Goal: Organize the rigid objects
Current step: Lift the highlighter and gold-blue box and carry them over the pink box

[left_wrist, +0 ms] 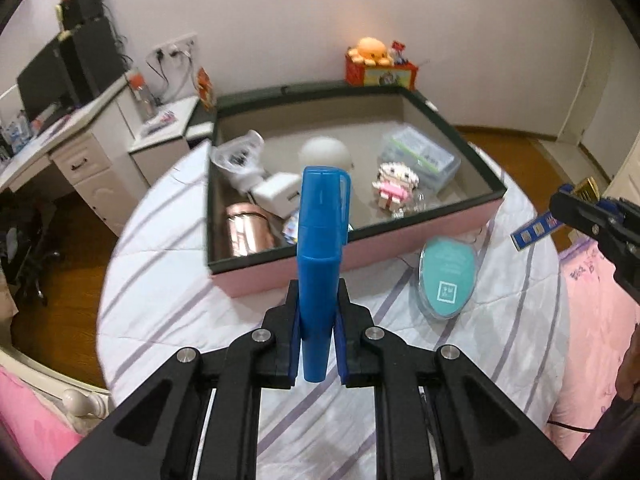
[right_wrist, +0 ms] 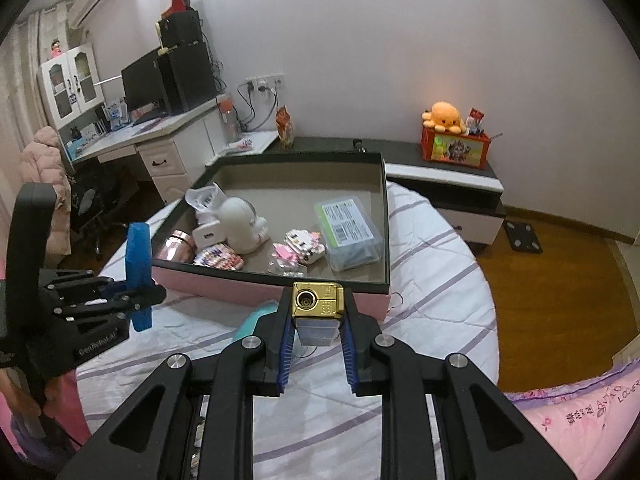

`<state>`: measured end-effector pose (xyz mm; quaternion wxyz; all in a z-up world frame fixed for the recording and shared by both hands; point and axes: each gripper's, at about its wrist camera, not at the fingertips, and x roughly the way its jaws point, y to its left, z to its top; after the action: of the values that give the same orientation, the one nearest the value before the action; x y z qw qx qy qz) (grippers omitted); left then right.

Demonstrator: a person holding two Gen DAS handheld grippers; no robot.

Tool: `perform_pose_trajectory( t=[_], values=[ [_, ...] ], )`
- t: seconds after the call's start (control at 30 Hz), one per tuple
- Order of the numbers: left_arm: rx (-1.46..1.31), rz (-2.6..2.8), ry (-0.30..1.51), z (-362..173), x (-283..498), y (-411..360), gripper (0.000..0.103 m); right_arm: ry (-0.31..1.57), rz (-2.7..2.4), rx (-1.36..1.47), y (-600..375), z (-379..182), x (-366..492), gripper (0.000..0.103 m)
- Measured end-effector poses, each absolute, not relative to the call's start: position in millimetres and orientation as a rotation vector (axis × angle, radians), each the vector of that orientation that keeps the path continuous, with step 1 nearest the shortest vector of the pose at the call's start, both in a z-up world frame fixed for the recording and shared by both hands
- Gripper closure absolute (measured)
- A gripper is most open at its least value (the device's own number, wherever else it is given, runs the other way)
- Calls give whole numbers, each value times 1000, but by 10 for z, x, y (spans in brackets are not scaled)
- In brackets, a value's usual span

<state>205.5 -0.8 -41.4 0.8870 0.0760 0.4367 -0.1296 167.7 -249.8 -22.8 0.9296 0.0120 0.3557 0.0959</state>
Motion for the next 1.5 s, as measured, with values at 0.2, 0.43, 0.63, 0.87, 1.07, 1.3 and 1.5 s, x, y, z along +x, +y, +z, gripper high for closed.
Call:
perform_pose_trajectory(
  t=[0.2, 0.43, 0.63, 0.87, 1.07, 1.3, 1.5],
  values=[
    [128, -219, 809, -95, 1816, 176, 90, 656, 215, -5, -2413, 13, 1435, 82],
    [94, -198, 673, 348, 1548, 261, 89, 571, 229, -18, -2389, 261, 1175, 82],
    [109, -204, 628, 491, 1430, 249, 89, 532, 225, -14, -2409, 359, 1066, 82],
    [118, -216, 630, 499, 1517, 199, 89, 529, 238, -22, -2382, 352, 1091, 82],
    [139, -207, 649, 459, 1742, 131, 89, 548, 226, -33, -2353, 315, 1318, 82],
    [177, -220, 692, 390, 2303, 41, 89, 563, 253, -43, -2291, 322, 1796, 82],
    [200, -247, 780, 228, 2989, -98, 89, 626, 282, -65, -2168, 186, 2455, 82]
  ],
)
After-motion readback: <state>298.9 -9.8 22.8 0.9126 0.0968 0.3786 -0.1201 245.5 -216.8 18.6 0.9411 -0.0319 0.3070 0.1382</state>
